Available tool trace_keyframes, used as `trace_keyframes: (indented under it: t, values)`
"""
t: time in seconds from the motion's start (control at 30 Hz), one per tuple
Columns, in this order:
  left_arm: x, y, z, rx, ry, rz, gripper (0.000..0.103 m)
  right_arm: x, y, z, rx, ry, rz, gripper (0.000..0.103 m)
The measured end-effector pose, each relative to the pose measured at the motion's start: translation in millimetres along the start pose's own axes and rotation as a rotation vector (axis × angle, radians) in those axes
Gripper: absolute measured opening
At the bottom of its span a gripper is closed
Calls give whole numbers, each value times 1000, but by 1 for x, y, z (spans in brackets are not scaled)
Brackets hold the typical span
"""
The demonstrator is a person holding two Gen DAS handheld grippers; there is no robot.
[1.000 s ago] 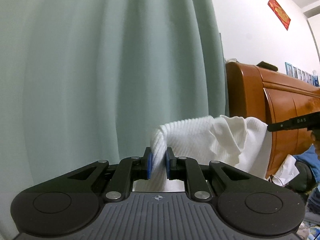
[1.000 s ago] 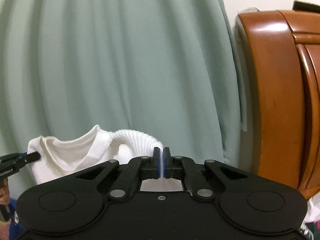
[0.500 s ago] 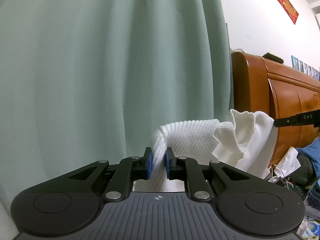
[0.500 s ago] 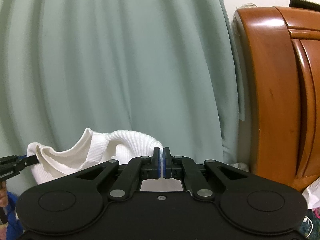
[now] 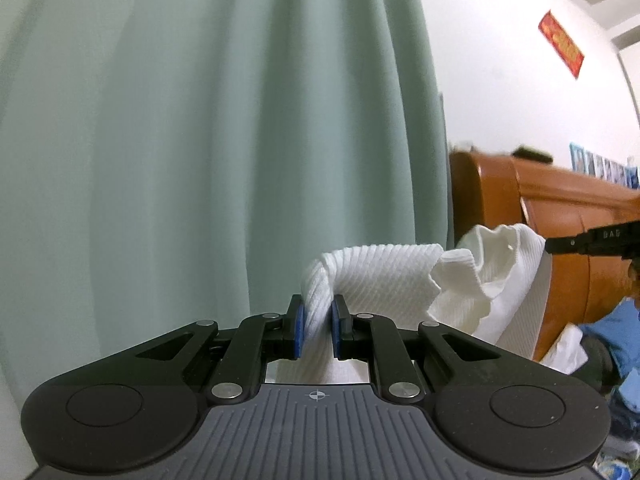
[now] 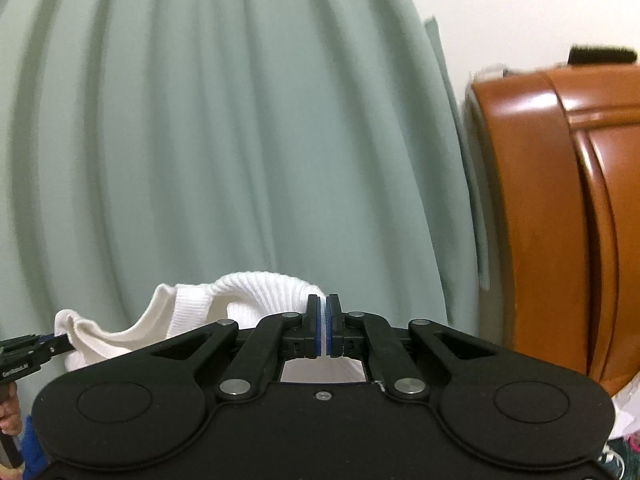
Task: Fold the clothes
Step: 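Lift the sweater off the bed with both grippers and shake it out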
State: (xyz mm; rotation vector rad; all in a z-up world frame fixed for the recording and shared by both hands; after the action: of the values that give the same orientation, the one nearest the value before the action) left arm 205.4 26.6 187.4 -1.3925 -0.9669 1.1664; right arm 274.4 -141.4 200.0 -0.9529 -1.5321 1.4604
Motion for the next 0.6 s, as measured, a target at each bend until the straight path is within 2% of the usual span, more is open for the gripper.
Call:
trace_keyframes:
  t: [0.2,0.3,0.4,0.53,0.6]
  values:
    - [-5,-47,20,-121,21,-16,11,4,-45,24,-128,3,20,4]
    - [-3,-57,16,-147,14,-22,11,3,-60,21,-156,7,28,4]
    - [2,-51,-3,-121,-5,-25,11,-1,-54,-2,-125,18,33,4]
    - [17,-24,-44,-64,-74,-59,11,-12,-26,-50,-43,29,14,3]
    - [29,-9,-66,-20,-87,-34,11,-19,-8,-77,3,36,0,3]
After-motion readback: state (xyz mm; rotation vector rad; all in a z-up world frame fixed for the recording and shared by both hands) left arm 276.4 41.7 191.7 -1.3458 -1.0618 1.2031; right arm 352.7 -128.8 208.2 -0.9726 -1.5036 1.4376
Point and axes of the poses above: each gripper's, at about its wrist camera, not at the fingertips, and z roughly against the way its jaws point, x to its left, y to its underside, the point moved 9 cm from there along -z, roughly the way its jaws point, and after that the axes turned 10 degrees about z, right-handed, at the moved point
